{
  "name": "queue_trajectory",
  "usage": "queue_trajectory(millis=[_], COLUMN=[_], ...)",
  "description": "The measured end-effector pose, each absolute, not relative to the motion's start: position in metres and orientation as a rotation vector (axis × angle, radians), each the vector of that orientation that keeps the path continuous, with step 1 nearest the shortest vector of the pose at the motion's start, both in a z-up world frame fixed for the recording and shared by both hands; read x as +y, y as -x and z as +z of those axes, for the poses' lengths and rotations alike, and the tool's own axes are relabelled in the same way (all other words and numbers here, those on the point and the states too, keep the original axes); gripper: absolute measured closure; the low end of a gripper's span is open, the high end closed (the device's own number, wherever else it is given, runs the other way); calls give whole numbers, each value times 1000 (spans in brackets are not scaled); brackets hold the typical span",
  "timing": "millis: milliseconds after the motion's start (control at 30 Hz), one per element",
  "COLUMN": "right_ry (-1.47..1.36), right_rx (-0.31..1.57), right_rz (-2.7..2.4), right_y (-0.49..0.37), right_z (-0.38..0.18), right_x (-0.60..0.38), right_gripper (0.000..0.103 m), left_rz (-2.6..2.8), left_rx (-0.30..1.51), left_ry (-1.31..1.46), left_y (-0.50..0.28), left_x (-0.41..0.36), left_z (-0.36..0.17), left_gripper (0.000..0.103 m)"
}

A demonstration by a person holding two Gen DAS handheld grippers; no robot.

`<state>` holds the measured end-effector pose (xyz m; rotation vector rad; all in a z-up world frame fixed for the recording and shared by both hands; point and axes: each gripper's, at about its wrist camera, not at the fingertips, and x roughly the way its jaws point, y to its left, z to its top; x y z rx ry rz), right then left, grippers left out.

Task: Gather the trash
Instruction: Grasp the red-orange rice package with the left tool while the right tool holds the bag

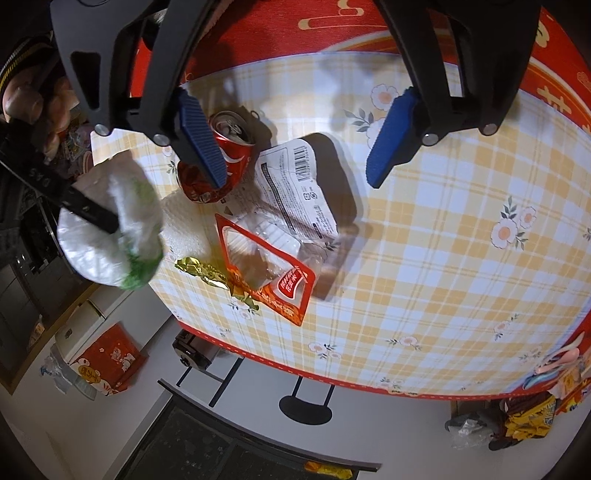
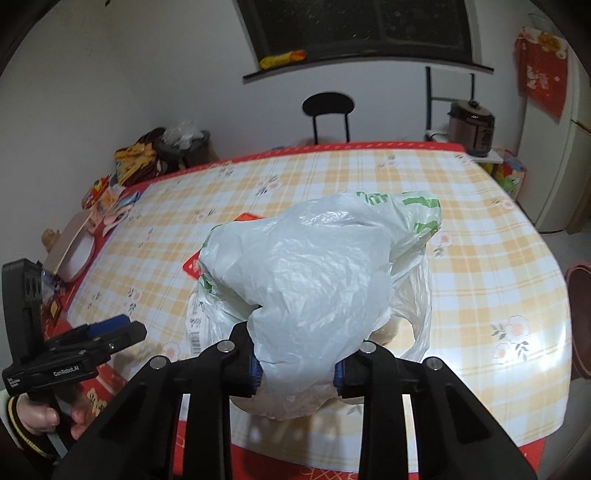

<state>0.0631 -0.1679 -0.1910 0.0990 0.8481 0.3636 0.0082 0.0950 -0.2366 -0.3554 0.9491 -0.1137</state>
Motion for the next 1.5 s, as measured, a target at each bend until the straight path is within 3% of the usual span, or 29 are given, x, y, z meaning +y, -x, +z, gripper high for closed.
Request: queue_trajectory(millis=[1233, 1500], right_ry=[-199, -193], right_rx=[884, 905], right_rz=[195, 191], right_y=[-52, -52], right_z=[-210, -214], right_x=[-226, -227], right_gripper=[74, 74], left_rz=[-150, -88], left_rx=[1039, 1137], left_ry=[422, 584], left_y=[-29, -38], left_x=[73, 97], left_z=[-263, -306], left_gripper=[36, 47])
